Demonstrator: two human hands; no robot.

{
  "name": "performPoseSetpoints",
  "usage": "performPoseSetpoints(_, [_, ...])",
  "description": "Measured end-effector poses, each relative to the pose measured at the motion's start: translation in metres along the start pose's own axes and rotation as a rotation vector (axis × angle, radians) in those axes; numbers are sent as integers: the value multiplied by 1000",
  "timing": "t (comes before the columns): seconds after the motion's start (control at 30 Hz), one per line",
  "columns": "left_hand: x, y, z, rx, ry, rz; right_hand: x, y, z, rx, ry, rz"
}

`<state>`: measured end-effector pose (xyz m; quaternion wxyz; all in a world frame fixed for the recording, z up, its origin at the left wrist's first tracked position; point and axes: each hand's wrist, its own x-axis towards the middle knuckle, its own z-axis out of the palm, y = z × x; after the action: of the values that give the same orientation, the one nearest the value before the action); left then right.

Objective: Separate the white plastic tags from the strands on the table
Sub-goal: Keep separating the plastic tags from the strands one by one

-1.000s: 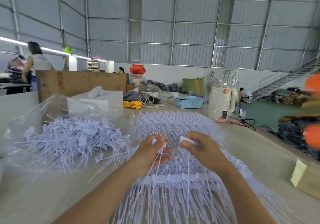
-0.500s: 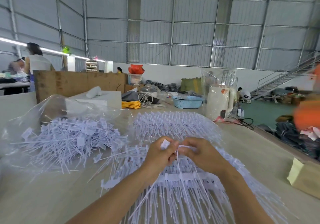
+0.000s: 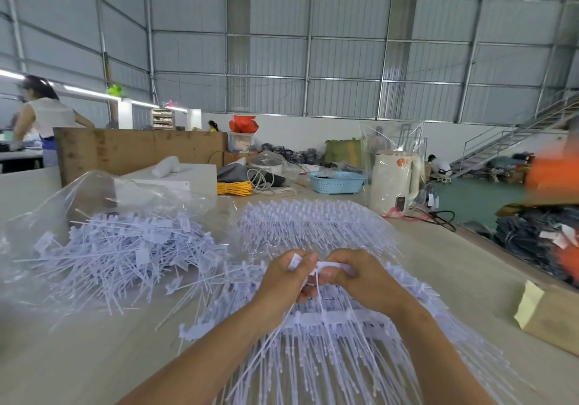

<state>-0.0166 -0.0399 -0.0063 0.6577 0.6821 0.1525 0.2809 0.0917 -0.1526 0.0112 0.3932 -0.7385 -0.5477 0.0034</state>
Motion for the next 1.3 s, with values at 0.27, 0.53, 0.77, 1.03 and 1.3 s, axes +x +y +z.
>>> performPoseSetpoints(0.27, [0,4,3,55,36,-91,1,-1,6,-61,65,-70])
performPoseSetpoints(0.53, [-4,11,2,-47,-96,-283,-9,17,-22,-330,422,28])
performPoseSetpoints(0.77, [1,11,-11,-310,-8,-172,-18,-14,-55,350,700,24])
performPoseSetpoints(1.03, [2,9,-6,-300,-37,-247,-25,-30,-75,914,988,-122])
performPoseSetpoints(1.3, [1,5,-1,-262,-218,-227,-4,-36,-17,-38,-46,4])
